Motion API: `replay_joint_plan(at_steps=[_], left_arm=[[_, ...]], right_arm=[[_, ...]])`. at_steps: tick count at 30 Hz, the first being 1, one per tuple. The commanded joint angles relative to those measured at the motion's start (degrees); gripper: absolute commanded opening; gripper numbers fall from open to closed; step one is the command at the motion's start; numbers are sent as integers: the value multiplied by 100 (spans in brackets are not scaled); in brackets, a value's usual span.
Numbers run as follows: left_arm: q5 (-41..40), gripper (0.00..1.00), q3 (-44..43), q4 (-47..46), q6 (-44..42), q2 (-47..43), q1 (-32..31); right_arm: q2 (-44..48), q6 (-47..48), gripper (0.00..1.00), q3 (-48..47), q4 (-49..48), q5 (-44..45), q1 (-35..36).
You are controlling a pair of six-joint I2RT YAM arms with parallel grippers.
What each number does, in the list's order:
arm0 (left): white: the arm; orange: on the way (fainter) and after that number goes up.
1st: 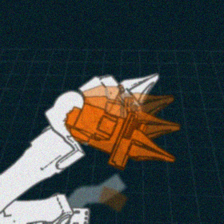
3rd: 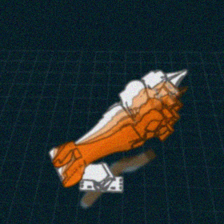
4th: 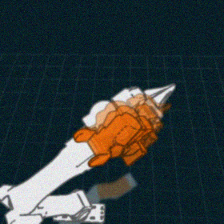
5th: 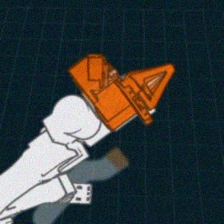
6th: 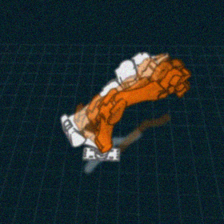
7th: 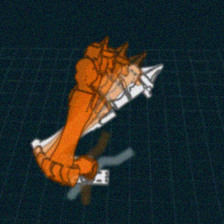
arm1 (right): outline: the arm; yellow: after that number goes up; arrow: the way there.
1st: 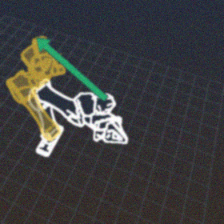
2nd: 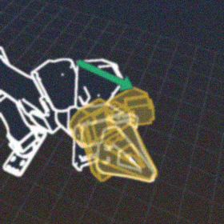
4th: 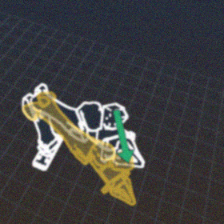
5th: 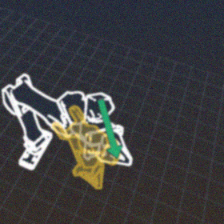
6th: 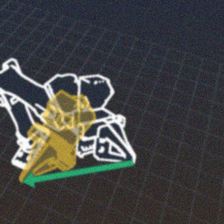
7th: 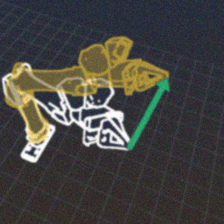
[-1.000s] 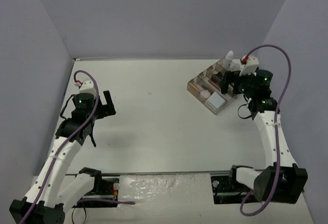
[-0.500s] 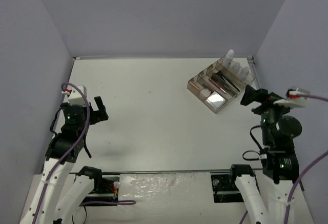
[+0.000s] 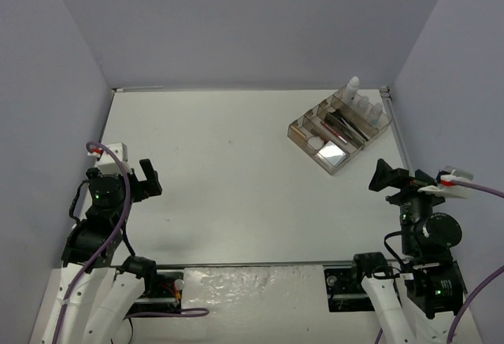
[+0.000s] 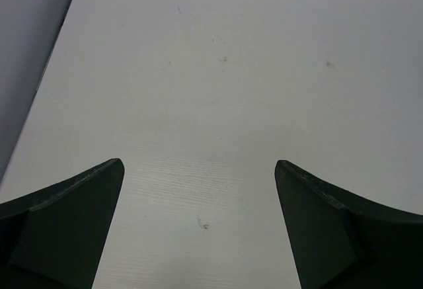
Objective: Organize the makeup
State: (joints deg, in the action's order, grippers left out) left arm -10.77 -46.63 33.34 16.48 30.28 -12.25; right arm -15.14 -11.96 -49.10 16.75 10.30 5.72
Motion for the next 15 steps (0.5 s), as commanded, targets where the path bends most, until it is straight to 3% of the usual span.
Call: replay_joint_plan(at_steps=[1,15], left_arm=[[84,97,-25,-112,-69,123,39],[-61,97,-48,8,-40,358,41]], right_arm=[[43,185,100,9,-368,299,109],[99,308,100,208,-524,-94,192]])
